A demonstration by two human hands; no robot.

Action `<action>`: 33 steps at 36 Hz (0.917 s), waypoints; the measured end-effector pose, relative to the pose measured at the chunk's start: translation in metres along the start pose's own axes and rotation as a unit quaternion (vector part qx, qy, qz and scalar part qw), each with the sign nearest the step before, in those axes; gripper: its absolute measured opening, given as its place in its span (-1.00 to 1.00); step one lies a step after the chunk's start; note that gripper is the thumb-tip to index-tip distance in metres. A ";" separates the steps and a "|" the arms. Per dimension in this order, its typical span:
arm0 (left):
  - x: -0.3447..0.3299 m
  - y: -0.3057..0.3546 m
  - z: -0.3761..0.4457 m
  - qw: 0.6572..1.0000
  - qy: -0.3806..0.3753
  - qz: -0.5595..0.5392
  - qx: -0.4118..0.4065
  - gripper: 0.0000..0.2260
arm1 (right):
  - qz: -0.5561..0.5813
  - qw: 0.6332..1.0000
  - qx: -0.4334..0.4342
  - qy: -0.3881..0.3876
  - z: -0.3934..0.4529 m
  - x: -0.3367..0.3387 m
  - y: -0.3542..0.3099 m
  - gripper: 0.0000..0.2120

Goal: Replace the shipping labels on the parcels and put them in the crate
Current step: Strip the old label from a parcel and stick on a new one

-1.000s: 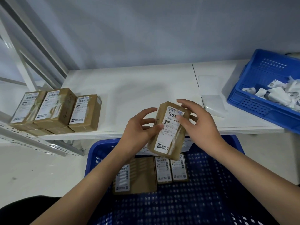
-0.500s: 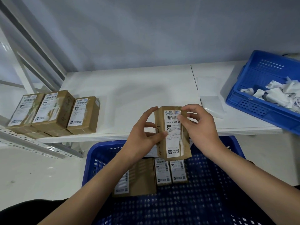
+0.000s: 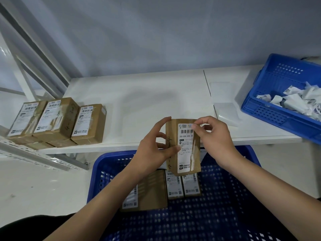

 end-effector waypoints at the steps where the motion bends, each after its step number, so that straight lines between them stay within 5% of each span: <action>1: 0.000 -0.001 0.000 1.000 -0.002 0.001 0.001 -0.29 | -0.006 1.000 0.001 0.000 0.000 0.000 0.000 -0.97; 25: 0.000 0.000 0.001 1.000 0.009 0.003 -0.014 -0.30 | -0.144 0.986 0.075 -0.027 -0.005 -0.005 -0.002 -0.96; 33: 0.009 -0.003 0.005 0.999 0.050 -0.009 0.003 -0.44 | -0.162 0.979 0.117 -0.044 -0.015 -0.013 -0.005 -0.96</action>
Point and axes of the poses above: each hand's wrist, its own z-axis towards the middle knuckle, its own x-axis out of the back of the hand, y = z × x, the point moved 3 cm from there along z, towards the middle knuckle, and after that the axes turned 3 degrees about -z, right-handed, at the moved point
